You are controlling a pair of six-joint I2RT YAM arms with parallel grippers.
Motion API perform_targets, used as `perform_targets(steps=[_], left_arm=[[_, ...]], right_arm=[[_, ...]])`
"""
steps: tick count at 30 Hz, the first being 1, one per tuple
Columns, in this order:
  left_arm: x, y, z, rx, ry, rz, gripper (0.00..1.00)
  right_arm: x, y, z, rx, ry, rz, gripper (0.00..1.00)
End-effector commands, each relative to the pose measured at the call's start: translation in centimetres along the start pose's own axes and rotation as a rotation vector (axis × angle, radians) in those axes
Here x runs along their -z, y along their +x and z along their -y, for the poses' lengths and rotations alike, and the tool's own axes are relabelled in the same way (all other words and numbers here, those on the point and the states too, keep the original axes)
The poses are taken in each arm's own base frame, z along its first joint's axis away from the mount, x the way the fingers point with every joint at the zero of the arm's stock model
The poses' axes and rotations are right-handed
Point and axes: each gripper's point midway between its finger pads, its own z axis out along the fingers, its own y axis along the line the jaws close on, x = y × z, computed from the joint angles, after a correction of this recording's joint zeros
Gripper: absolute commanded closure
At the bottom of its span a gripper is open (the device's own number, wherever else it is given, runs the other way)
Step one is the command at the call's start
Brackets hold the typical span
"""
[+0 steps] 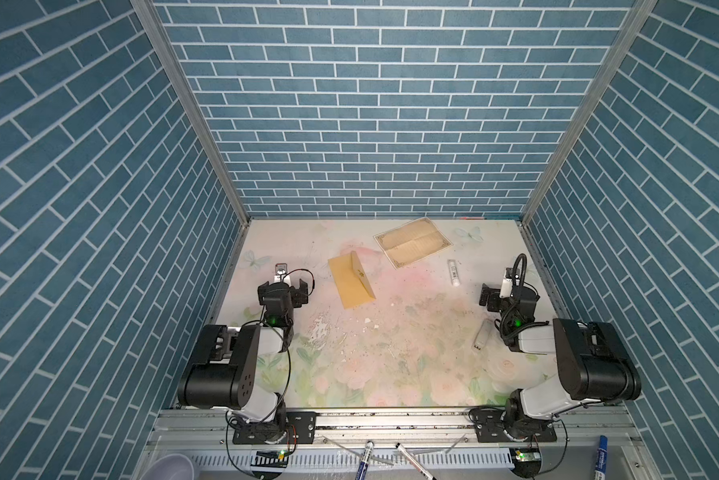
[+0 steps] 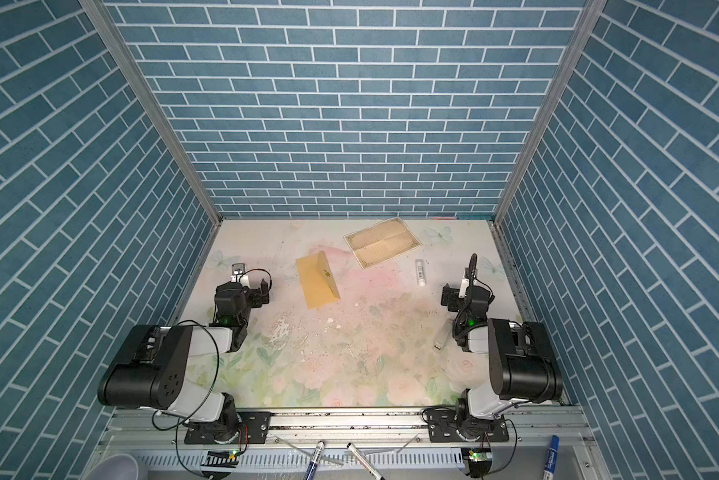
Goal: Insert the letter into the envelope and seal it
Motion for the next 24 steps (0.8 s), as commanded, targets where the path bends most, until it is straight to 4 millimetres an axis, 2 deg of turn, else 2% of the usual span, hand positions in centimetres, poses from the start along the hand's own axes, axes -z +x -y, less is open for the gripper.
perform_targets(steps=[1, 24], left_arm=[[0.02, -0.22, -0.32, 0.01, -0.012, 0.011, 0.0], [-0.04, -0.2, -0.35, 0.009, -0.015, 0.008, 0.0]], right_arm=[[-0.53, -1.56, -0.24, -0.009, -0.019, 0.031, 0.01], [-0.72, -1.54, -0.02, -0.024, -0.026, 0.022, 0.01]])
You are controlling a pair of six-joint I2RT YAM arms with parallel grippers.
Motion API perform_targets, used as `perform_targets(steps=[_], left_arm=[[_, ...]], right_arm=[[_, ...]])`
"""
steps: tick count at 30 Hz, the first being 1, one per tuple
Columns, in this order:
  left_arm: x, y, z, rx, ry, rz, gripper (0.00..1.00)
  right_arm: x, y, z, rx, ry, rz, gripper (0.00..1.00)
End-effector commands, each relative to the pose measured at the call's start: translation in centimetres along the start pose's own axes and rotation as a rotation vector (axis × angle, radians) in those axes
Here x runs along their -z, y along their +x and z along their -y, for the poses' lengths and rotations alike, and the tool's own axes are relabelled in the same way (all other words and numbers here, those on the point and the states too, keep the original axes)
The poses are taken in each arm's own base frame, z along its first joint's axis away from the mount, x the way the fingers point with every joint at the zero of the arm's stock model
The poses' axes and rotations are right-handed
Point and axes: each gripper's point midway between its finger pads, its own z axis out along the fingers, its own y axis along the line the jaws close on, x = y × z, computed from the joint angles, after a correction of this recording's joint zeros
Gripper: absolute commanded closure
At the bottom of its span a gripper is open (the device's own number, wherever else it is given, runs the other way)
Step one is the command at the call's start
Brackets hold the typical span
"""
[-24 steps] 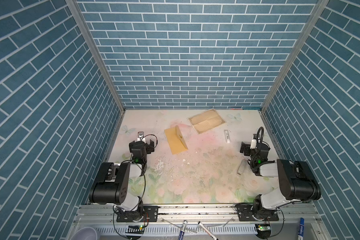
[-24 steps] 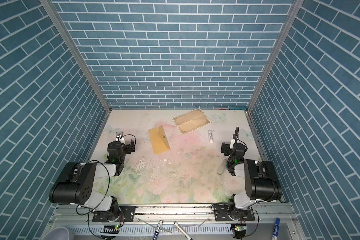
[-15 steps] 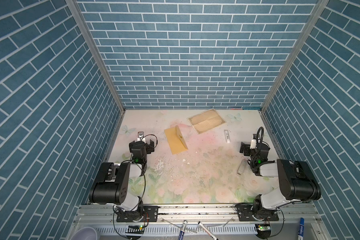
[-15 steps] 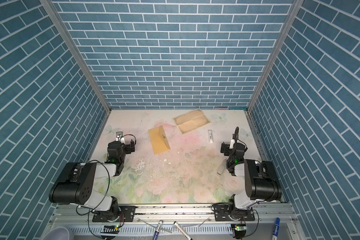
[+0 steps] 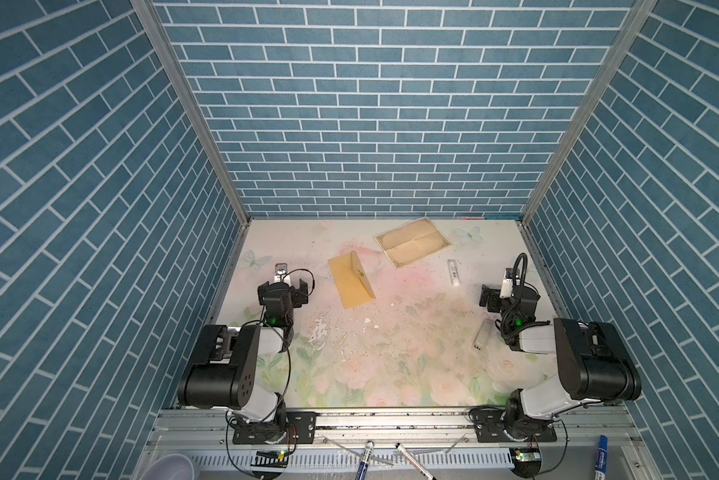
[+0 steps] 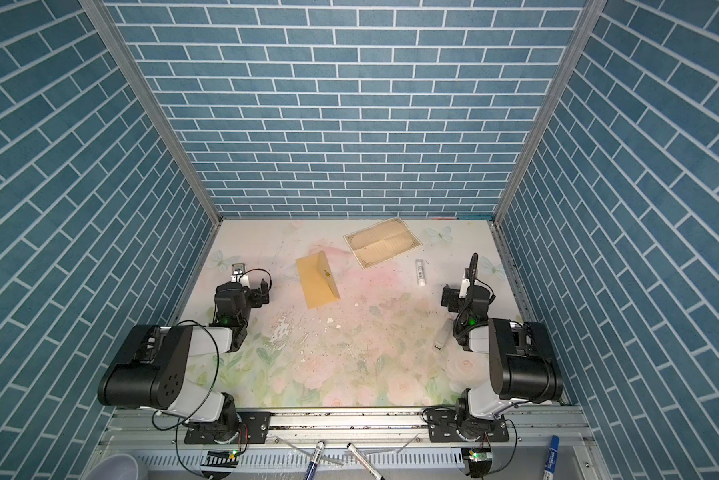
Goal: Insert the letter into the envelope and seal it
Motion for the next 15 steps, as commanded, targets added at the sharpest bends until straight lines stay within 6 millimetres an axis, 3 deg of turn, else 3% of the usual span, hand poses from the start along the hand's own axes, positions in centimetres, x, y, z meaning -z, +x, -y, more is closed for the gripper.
perform_targets(steps=[1, 9, 15], left_arm=[[0.0, -0.2, -0.3, 0.01, -0.014, 0.009, 0.0], [0.3, -0.6, -0.6, 0.014, -0.024, 0.002, 0.0], [2.6, -4.8, -2.8, 0.058, -0.117, 0.011, 0.0]], right_arm=[[-0.6, -1.8, 0.0, -0.019, -0.006, 0.04, 0.02], [-0.2, -2.6, 0.3, -0.016, 0.01, 0.018, 0.01], [3.3, -7.9, -0.3, -0.024, -0.027, 0.049, 0.01]])
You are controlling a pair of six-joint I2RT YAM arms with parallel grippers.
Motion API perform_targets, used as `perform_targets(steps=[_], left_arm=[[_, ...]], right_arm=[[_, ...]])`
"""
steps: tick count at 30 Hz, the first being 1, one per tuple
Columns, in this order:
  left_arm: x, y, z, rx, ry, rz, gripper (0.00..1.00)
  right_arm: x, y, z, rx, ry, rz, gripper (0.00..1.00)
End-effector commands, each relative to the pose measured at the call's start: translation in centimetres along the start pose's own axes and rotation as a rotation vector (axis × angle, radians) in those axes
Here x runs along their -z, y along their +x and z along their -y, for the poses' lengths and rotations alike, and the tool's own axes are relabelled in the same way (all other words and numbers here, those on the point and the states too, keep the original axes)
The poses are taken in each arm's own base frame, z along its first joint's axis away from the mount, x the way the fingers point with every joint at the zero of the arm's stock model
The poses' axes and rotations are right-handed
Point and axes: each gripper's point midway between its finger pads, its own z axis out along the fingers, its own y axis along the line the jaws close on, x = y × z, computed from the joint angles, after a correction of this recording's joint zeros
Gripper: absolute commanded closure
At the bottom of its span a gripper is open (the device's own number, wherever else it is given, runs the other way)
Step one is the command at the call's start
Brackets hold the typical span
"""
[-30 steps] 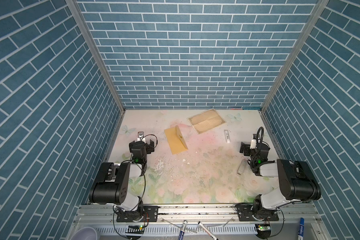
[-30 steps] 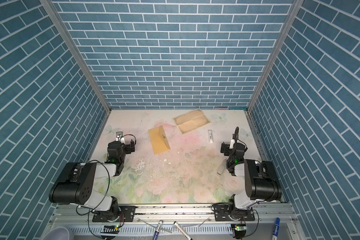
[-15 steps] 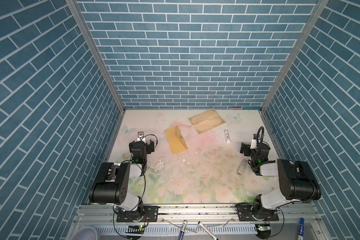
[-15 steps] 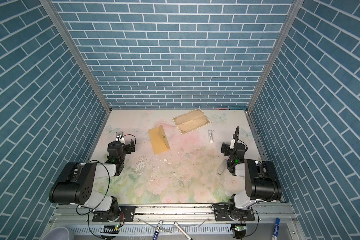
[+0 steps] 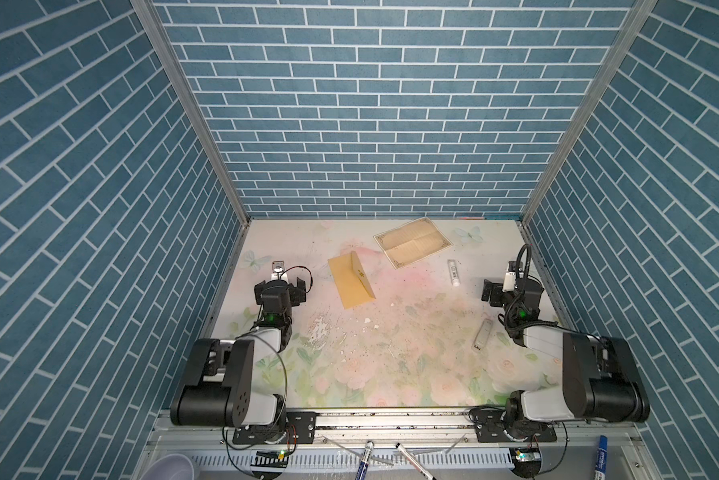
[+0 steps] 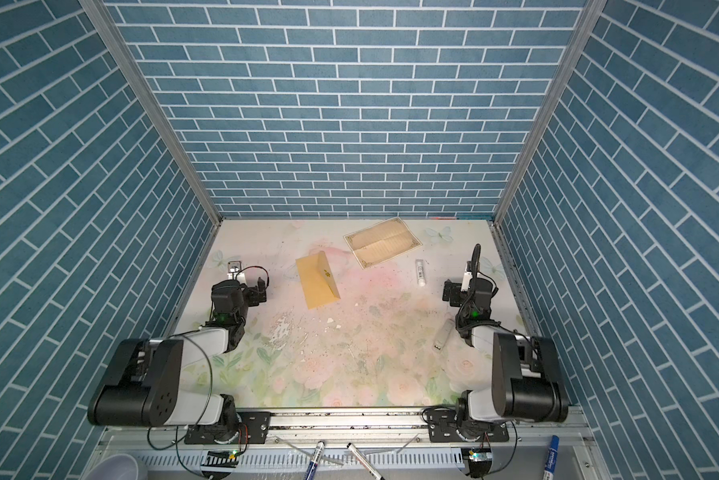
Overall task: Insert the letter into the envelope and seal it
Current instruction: 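Reach the left gripper toward the beige letter while the right gripper approaches it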
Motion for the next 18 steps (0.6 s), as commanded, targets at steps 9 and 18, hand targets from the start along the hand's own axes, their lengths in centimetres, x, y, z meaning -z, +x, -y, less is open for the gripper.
perform_targets(steps=[9, 18], left_arm=[[7.1, -10.4, -0.1, 0.237, 0.136, 0.074, 0.0], [9.8, -12.0, 5.0, 0.349, 0.455, -0.033, 0.0]], right_arm=[[8.5, -10.7, -3.3, -0.061, -0.169, 0.103, 0.01], [9.5, -12.8, -9.4, 0.043, -0.343, 0.013, 0.01]])
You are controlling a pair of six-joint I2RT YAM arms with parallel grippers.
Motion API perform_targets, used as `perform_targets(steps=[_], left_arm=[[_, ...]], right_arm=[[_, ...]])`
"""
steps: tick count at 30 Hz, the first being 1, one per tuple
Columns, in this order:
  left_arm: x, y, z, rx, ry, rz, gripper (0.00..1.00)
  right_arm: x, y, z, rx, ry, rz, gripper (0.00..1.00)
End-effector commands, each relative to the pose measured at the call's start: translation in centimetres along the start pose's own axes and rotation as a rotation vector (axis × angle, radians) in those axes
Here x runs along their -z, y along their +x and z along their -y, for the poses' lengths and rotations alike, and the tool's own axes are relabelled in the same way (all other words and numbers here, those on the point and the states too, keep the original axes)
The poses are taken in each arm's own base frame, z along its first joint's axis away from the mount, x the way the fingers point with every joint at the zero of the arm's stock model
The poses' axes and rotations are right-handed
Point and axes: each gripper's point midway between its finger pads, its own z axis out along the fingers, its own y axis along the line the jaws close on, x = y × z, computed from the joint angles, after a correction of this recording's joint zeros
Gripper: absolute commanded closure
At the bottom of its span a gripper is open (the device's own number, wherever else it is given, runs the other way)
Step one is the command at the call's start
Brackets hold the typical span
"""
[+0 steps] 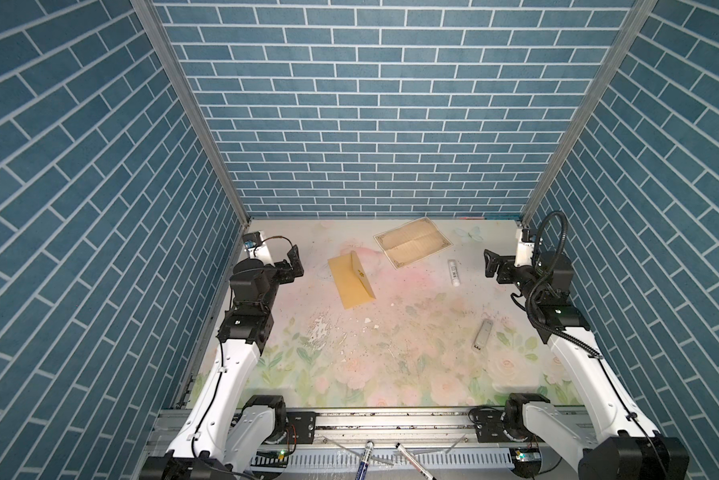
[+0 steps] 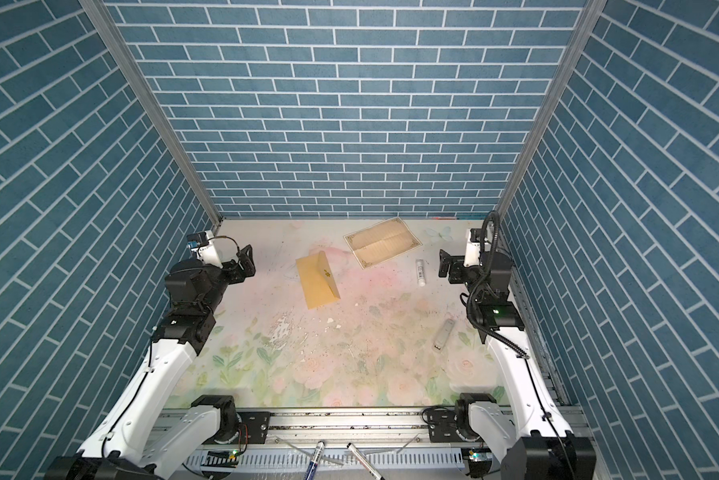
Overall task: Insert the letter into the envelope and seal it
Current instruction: 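Reach the left gripper toward the beige letter while the right gripper approaches it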
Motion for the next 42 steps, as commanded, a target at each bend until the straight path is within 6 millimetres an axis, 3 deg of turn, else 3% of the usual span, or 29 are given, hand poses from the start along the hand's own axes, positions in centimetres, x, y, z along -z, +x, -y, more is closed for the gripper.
perform_targets(steps=[1, 6, 15, 23, 28, 31, 42], left_arm=[[-0.2, 3.3, 2.5, 0.122, 0.128, -0.168, 0.0], [-1.1, 5.4, 4.9, 0.154, 0.169, -0.238, 0.0], [-3.4, 8.3, 10.3, 0.151, 0.269, -0.33, 0.0], [-5.9, 7.8, 16.0, 0.137, 0.4, -0.343, 0.0], [-8.8, 7.7, 20.2, 0.139, 0.489, -0.374, 0.0], [-11.3, 8.2, 21.8, 0.191, 0.512, -0.385, 0.01], [-19.8, 12.2, 26.7, 0.41, 0.556, -0.465, 0.04]], right_arm=[[-0.7, 0.4, -3.4, 0.043, -0.097, -0.096, 0.01], [-2.2, 0.8, -7.2, 0.132, -0.163, -0.148, 0.01], [-5.4, 2.4, -9.5, 0.21, -0.139, -0.243, 0.01], [-6.9, 1.7, -11.3, 0.084, -0.205, -0.286, 0.01], [-7.7, 1.3, -10.3, 0.031, -0.186, -0.307, 0.01], [-8.2, 0.9, -9.5, -0.005, -0.188, -0.309, 0.01], [-9.5, 0.2, -7.1, -0.091, -0.182, -0.309, 0.01]])
